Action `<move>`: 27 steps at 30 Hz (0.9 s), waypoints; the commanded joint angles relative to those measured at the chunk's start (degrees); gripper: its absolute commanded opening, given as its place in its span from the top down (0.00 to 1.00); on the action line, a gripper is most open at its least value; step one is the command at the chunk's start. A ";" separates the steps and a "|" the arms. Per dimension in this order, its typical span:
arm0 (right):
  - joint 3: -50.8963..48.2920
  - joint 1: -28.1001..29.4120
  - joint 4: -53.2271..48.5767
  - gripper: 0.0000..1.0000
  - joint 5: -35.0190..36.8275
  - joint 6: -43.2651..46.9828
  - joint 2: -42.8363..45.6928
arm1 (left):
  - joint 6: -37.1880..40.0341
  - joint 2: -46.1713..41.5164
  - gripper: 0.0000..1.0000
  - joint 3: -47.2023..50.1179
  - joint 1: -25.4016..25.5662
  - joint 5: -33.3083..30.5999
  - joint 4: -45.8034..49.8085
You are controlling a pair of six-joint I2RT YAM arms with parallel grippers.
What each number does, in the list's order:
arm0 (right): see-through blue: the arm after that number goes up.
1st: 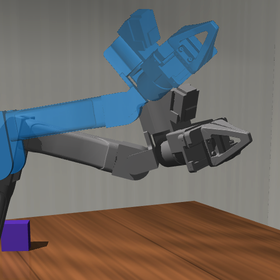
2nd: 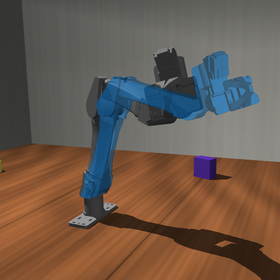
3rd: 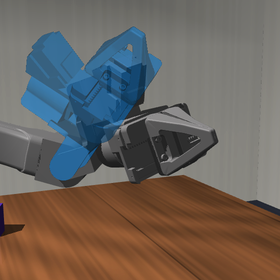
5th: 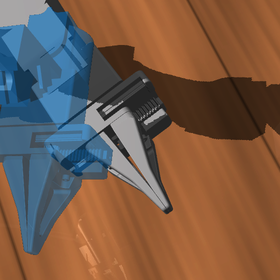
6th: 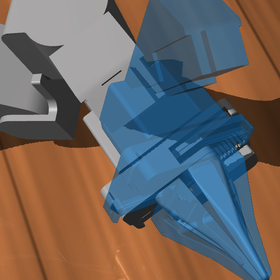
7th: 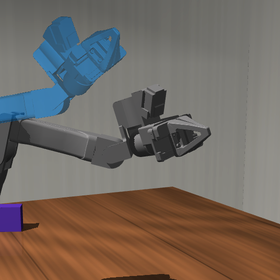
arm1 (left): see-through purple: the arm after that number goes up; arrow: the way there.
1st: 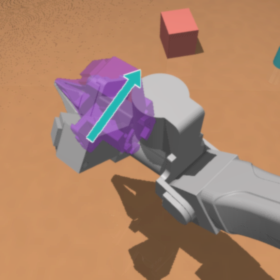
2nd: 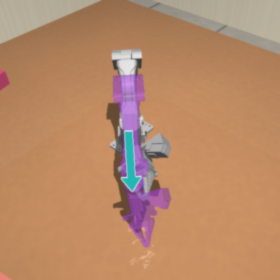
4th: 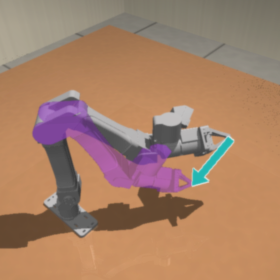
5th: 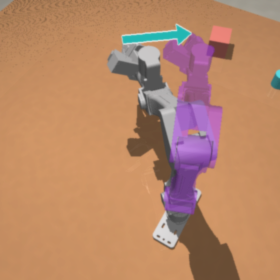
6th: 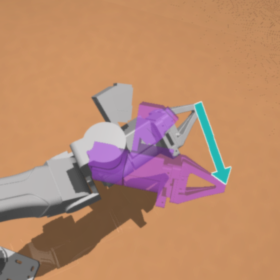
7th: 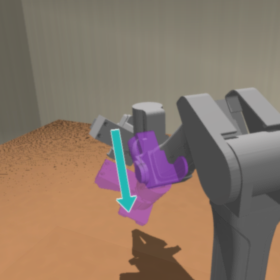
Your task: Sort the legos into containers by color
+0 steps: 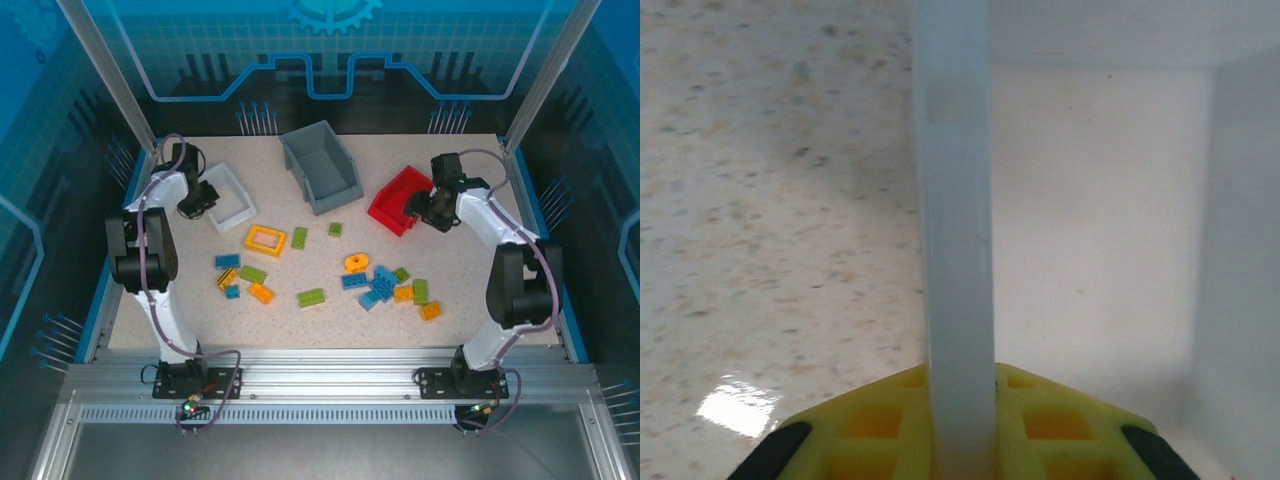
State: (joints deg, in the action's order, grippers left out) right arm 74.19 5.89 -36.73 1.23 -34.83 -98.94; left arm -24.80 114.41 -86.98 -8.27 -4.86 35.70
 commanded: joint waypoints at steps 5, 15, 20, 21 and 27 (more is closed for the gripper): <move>9.56 -0.71 -0.62 0.39 1.76 3.79 -9.30 | 8.71 4.05 0.88 -5.12 5.23 4.09 -2.38; 19.63 -0.66 -5.98 0.61 5.08 10.60 -19.10 | 14.16 6.19 0.94 -5.98 12.44 3.50 -0.50; 22.42 -0.37 -7.79 0.76 6.19 14.94 -21.04 | 14.06 4.00 0.94 -2.62 14.23 2.74 -1.95; 22.43 -0.35 -7.98 0.79 6.72 15.71 -20.95 | 13.49 3.77 0.93 -2.24 14.21 2.43 -2.02; 21.66 -0.08 -8.53 0.85 9.36 19.02 -18.97 | 9.86 0.99 0.66 -1.26 14.25 0.00 -1.84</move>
State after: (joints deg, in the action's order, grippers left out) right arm 95.02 5.96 -42.24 7.75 -19.29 -119.00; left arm -13.32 117.58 -89.78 5.54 -2.98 31.68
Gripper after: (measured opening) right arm 0.160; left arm 0.315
